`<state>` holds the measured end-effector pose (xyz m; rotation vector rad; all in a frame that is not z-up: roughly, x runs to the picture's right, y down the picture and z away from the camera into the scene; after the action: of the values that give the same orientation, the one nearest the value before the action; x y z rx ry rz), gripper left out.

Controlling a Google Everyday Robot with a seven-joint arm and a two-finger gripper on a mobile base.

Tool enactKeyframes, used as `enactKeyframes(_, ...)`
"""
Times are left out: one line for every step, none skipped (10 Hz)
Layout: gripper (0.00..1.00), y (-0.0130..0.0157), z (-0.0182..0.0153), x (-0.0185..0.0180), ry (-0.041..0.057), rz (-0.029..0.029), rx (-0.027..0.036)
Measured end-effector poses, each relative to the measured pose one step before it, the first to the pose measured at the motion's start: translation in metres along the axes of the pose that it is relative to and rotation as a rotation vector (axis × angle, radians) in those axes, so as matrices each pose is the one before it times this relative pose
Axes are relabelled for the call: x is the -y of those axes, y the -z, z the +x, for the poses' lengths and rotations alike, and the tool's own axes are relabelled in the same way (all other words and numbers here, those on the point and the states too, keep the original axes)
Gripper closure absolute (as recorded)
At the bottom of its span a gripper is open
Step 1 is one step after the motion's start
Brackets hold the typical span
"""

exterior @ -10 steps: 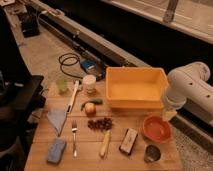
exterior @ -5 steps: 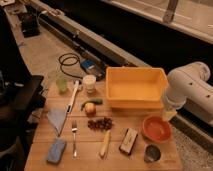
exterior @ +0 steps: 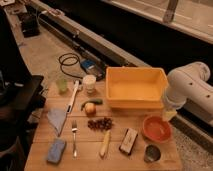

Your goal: Wipe red bowl with brush

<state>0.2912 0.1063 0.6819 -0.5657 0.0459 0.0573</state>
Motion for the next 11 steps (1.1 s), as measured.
enactKeyframes(0.35, 0.00000, -0.00004, 0.00003, 0.00008, 0.00004, 0.00001)
enactKeyframes(0.35, -0.00001, 0.00002, -0.00002, 0.00002, -0.00004, 0.00000)
enactKeyframes(0.35, 0.00002, -0.00002, 0.00001, 0.00003, 0.00002, 0.00002)
enactKeyframes(0.35, 0.00001, 0.00000, 0.00002, 0.00000, 0.00004, -0.00003)
enactKeyframes(0.35, -0.00002, 0.00000, -0.00002, -0.00003, -0.00004, 0.00006)
enactKeyframes(0.35, 0.00002, 0.00003, 0.00000, -0.00003, 0.00001, -0.00007)
enactKeyframes(0.35, -0.00002, 0.00002, -0.00002, -0.00003, -0.00004, 0.00000)
enactKeyframes(0.35, -0.00003, 0.00021, 0.00001, 0.00241, 0.00059, -0.00284)
enactKeyframes(0.35, 0.00209, 0.00114, 0.00095, 0.01298, 0.00694, -0.01299)
enactKeyframes(0.35, 0.00520, -0.00444, 0.00638, 0.04652, 0.01309, -0.00812)
enactKeyframes(0.35, 0.00914, -0.01117, 0.01298, 0.08809, 0.01839, -0.00012)
